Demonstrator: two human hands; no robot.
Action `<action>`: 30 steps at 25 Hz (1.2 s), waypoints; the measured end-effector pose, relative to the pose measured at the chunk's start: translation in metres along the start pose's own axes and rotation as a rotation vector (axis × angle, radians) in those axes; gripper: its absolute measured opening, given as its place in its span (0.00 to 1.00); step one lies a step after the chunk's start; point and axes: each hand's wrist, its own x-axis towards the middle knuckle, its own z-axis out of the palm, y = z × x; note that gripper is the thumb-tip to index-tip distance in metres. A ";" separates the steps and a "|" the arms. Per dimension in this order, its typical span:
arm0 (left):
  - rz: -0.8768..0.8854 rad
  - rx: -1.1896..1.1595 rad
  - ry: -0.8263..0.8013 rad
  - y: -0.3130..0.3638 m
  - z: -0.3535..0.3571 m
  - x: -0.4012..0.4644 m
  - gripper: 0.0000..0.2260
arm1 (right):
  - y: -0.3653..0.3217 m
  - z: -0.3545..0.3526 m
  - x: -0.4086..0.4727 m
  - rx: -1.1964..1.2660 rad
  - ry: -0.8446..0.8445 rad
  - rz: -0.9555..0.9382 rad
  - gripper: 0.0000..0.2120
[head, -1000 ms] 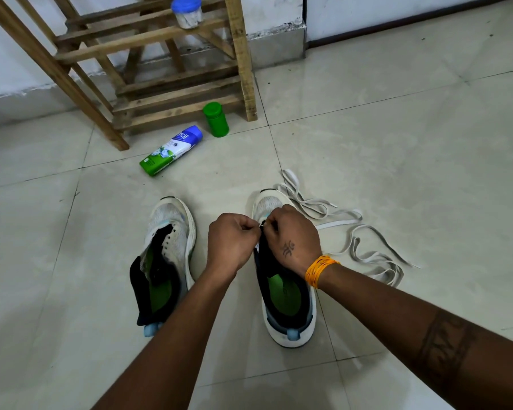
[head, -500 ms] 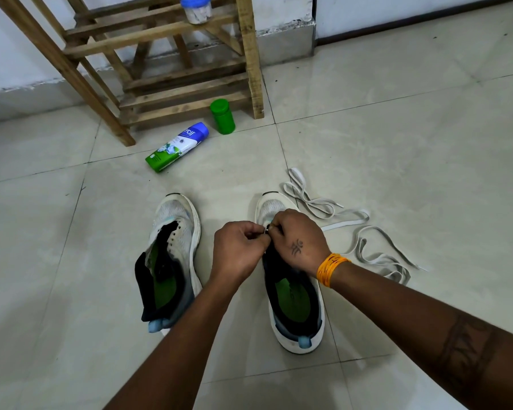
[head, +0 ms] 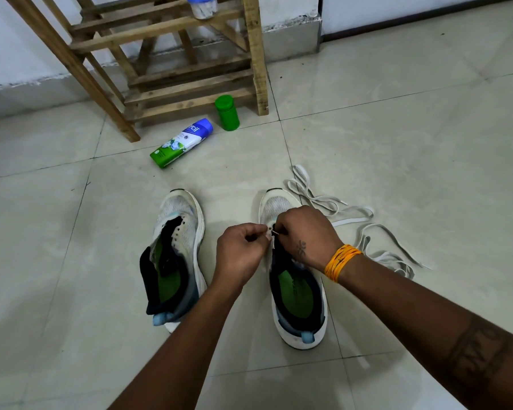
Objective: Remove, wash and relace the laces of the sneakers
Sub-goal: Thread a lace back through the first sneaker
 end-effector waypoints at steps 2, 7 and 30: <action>0.005 0.049 0.007 0.008 0.002 -0.007 0.11 | 0.000 0.000 -0.001 0.015 0.015 0.023 0.09; 0.000 0.187 -0.099 0.027 0.000 -0.023 0.12 | -0.003 0.004 -0.004 0.037 0.006 0.041 0.05; -0.140 -0.043 0.002 0.025 -0.003 0.015 0.11 | -0.006 0.011 -0.009 0.184 0.188 0.051 0.10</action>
